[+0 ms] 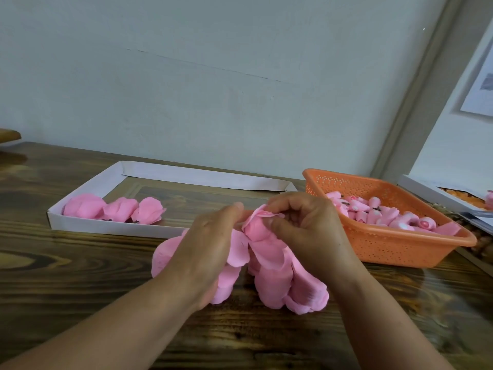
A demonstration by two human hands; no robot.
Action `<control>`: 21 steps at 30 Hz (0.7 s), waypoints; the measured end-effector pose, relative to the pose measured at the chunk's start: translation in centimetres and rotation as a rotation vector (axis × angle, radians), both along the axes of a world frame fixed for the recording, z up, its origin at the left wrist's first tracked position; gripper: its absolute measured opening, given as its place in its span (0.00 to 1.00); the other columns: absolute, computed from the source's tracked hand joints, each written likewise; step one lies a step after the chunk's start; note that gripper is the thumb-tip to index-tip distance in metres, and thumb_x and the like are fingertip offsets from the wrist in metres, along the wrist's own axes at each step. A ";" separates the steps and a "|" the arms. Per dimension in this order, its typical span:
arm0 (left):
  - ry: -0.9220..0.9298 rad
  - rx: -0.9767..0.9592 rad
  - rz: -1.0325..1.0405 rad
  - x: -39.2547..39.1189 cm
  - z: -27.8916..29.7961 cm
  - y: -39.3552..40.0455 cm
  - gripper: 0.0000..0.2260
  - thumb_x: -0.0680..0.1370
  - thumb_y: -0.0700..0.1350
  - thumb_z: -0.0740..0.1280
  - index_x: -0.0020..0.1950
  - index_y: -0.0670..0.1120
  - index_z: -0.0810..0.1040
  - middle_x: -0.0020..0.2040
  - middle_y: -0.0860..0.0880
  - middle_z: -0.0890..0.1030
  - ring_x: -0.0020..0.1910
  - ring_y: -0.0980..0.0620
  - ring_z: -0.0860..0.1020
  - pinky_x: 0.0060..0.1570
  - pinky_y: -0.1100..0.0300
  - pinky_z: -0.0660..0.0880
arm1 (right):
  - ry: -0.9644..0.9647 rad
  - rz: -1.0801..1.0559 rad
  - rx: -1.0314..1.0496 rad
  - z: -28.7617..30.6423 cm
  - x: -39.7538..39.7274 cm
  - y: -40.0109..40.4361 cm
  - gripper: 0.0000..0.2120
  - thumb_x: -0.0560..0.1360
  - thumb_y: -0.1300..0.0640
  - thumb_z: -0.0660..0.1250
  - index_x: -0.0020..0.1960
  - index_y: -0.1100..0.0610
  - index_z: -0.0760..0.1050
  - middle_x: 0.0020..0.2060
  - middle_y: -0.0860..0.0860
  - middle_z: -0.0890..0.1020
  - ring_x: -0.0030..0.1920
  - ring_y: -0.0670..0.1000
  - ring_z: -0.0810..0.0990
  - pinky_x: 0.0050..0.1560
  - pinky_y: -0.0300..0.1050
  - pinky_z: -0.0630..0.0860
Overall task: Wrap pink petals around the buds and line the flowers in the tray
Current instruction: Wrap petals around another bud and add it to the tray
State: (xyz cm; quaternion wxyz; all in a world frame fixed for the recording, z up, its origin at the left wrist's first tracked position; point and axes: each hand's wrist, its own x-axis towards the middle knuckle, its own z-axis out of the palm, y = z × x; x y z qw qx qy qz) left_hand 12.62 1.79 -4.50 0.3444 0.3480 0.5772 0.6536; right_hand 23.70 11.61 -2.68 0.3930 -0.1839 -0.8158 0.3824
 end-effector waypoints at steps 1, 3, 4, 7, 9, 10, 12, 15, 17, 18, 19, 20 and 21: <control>-0.011 -0.021 0.011 -0.1 0.0 0.0 0.20 0.81 0.51 0.56 0.39 0.48 0.85 0.32 0.46 0.83 0.29 0.48 0.78 0.32 0.62 0.69 | 0.001 -0.002 -0.008 0.0 0.0 0.0 0.16 0.70 0.70 0.69 0.35 0.49 0.78 0.37 0.46 0.83 0.38 0.49 0.80 0.41 0.46 0.78; -0.021 -0.033 0.002 -0.4 0.0 0.1 0.16 0.81 0.51 0.59 0.45 0.47 0.85 0.34 0.45 0.83 0.32 0.46 0.79 0.32 0.62 0.70 | 0.010 0.002 -0.029 0.0 0.0 0.0 0.15 0.70 0.70 0.70 0.35 0.50 0.78 0.36 0.51 0.83 0.36 0.53 0.79 0.39 0.51 0.78; -0.020 -0.023 -0.006 -0.5 -0.1 0.1 0.13 0.81 0.49 0.61 0.47 0.45 0.84 0.38 0.44 0.85 0.38 0.42 0.81 0.35 0.60 0.73 | 0.015 0.007 -0.039 0.0 0.0 0.0 0.15 0.70 0.70 0.70 0.36 0.51 0.77 0.36 0.54 0.82 0.35 0.54 0.78 0.38 0.53 0.77; -0.027 -0.001 -0.022 -0.5 -0.4 0.2 0.09 0.79 0.43 0.64 0.52 0.44 0.84 0.47 0.42 0.85 0.50 0.38 0.81 0.42 0.58 0.76 | 0.003 0.012 -0.051 0.1 0.1 -0.2 0.13 0.70 0.69 0.70 0.40 0.51 0.77 0.34 0.59 0.80 0.32 0.55 0.75 0.35 0.57 0.76; -0.063 0.010 -0.040 -0.4 -0.5 0.1 0.08 0.78 0.42 0.66 0.53 0.43 0.84 0.48 0.40 0.85 0.45 0.40 0.80 0.46 0.54 0.71 | -0.002 0.015 -0.070 0.1 0.0 -0.3 0.16 0.71 0.69 0.70 0.45 0.48 0.77 0.36 0.51 0.78 0.32 0.52 0.74 0.37 0.54 0.77; -0.075 0.009 -0.042 -0.4 -0.5 0.1 0.08 0.77 0.41 0.67 0.53 0.43 0.84 0.47 0.40 0.85 0.44 0.43 0.79 0.47 0.54 0.70 | -0.005 0.015 -0.079 0.1 0.0 -0.3 0.16 0.71 0.69 0.70 0.46 0.47 0.77 0.36 0.49 0.78 0.32 0.51 0.74 0.37 0.52 0.77; -0.069 -0.004 -0.045 -0.3 -0.5 0.1 0.08 0.76 0.40 0.68 0.54 0.44 0.83 0.44 0.44 0.86 0.40 0.50 0.83 0.40 0.61 0.75 | -0.025 0.010 -0.078 0.1 -0.1 -0.5 0.12 0.71 0.69 0.69 0.43 0.51 0.79 0.34 0.51 0.80 0.32 0.55 0.76 0.37 0.52 0.78; -0.064 -0.019 -0.018 -0.1 -0.4 0.1 0.07 0.75 0.40 0.69 0.51 0.47 0.83 0.39 0.48 0.86 0.34 0.57 0.83 0.28 0.67 0.74 | -0.034 -0.023 -0.061 -0.2 -0.5 -0.9 0.11 0.72 0.68 0.69 0.38 0.53 0.79 0.31 0.53 0.80 0.33 0.57 0.77 0.37 0.54 0.77; -0.041 -0.025 0.000 -0.1 -0.4 0.0 0.05 0.75 0.42 0.70 0.49 0.50 0.83 0.38 0.49 0.86 0.33 0.55 0.81 0.27 0.66 0.73 | -0.040 -0.046 -0.051 -0.3 -0.7 -1.1 0.11 0.71 0.68 0.69 0.37 0.53 0.78 0.30 0.50 0.78 0.32 0.52 0.75 0.34 0.50 0.76; -0.033 -0.021 0.004 -0.2 -0.4 0.0 0.05 0.74 0.44 0.71 0.48 0.50 0.83 0.37 0.49 0.86 0.33 0.54 0.81 0.26 0.66 0.72 | -0.041 -0.044 -0.052 -0.3 -0.7 -1.2 0.10 0.71 0.67 0.69 0.37 0.53 0.79 0.28 0.49 0.78 0.30 0.50 0.75 0.32 0.48 0.75; -0.027 -0.014 0.003 -0.2 -0.4 0.0 0.04 0.73 0.45 0.71 0.47 0.51 0.83 0.37 0.49 0.85 0.32 0.55 0.82 0.26 0.67 0.73 | -0.041 -0.036 -0.057 -0.3 -0.7 -1.3 0.08 0.71 0.65 0.70 0.37 0.54 0.79 0.27 0.48 0.78 0.29 0.48 0.74 0.30 0.44 0.73; -0.017 -0.010 0.001 -0.2 -0.4 0.0 0.05 0.73 0.45 0.71 0.47 0.51 0.83 0.37 0.50 0.85 0.32 0.57 0.83 0.26 0.68 0.74 | -0.042 -0.028 -0.065 -0.2 -0.7 -1.4 0.07 0.71 0.64 0.70 0.37 0.54 0.79 0.24 0.46 0.78 0.26 0.45 0.74 0.28 0.40 0.72; -0.006 -0.010 0.000 -0.1 -0.4 0.1 0.05 0.73 0.46 0.71 0.48 0.51 0.83 0.37 0.50 0.85 0.33 0.58 0.83 0.26 0.69 0.74 | -0.045 -0.028 -0.071 -0.2 -0.8 -1.5 0.07 0.71 0.62 0.71 0.37 0.53 0.79 0.23 0.46 0.78 0.25 0.42 0.74 0.27 0.37 0.71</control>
